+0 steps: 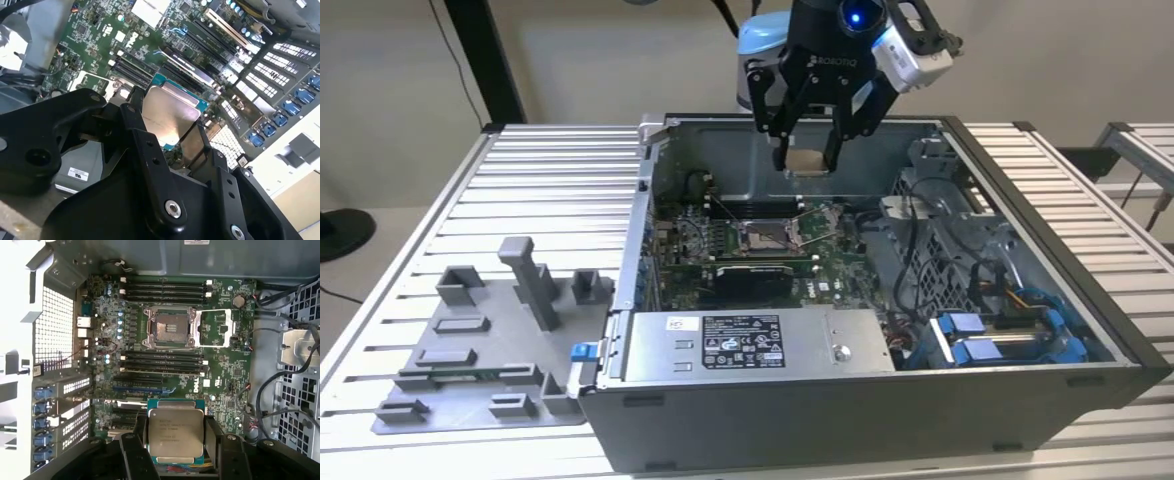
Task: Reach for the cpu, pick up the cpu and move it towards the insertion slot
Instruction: 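Pick up the cpu and move it towards the insertion slot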
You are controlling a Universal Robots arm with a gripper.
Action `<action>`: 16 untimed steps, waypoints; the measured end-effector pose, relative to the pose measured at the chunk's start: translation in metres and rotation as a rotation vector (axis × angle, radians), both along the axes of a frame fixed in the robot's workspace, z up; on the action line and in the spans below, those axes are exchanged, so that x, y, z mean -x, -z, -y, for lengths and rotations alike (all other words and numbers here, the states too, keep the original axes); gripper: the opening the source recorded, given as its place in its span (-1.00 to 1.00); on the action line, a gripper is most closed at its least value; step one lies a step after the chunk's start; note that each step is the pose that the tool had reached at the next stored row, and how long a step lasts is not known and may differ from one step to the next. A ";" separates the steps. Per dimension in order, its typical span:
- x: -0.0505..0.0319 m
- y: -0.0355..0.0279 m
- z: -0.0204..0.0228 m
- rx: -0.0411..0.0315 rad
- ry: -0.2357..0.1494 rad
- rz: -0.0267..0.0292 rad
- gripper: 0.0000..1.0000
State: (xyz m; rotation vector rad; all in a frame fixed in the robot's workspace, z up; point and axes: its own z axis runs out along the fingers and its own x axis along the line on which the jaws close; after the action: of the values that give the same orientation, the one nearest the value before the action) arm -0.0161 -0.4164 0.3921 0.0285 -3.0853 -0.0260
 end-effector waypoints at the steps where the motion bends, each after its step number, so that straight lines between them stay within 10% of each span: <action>1: 0.0000 0.0000 -0.0002 0.0000 0.000 0.0000 -1.00; 16: 0.0000 0.0001 -0.0220 0.0000 0.000 0.0000 -1.00</action>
State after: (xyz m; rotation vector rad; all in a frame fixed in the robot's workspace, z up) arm -0.0161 -0.3943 0.3920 0.0285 -3.0853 -0.0260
